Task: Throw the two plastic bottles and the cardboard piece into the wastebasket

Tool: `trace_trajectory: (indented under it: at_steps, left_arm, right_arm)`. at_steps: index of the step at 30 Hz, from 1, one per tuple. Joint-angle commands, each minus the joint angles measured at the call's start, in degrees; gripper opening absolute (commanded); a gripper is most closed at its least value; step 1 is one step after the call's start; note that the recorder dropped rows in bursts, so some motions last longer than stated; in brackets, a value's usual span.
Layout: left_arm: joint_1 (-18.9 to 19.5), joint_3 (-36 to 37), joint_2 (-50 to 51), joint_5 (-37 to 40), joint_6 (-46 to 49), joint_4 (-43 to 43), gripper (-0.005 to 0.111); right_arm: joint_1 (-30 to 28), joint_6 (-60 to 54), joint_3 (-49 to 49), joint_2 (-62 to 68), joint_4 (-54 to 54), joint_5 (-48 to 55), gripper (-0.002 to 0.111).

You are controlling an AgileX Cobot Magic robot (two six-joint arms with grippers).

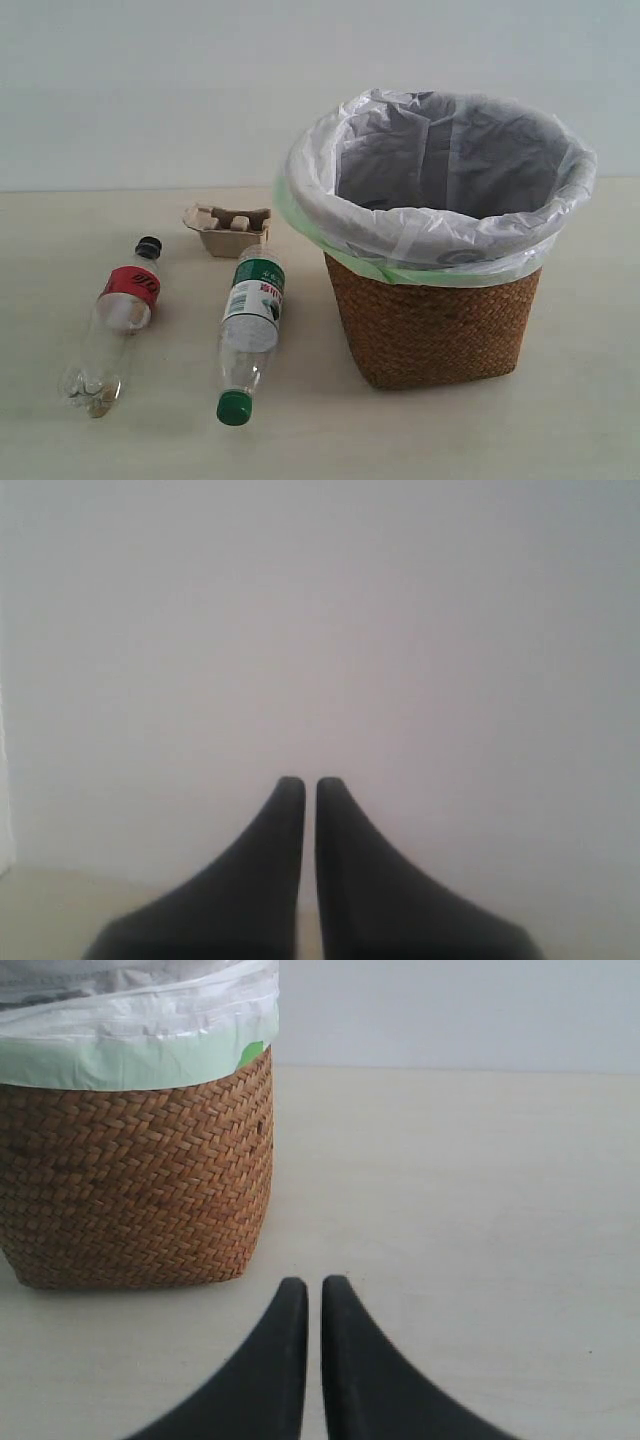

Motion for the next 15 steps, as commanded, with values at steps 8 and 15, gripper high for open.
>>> trace_trajectory:
  at_steps: [8,15]
  left_arm:
    - [-0.9,-3.7,27.6,15.0,31.5,-31.5,0.074]
    - [-0.9,-4.2,41.4,19.9,38.5,-36.4,0.087]
  right_arm:
    - [0.1,-0.3,-0.1,-0.3,-0.5,-0.5,0.002]
    - [0.1,-0.3,-0.1,-0.3,-0.5,-0.5,0.002]
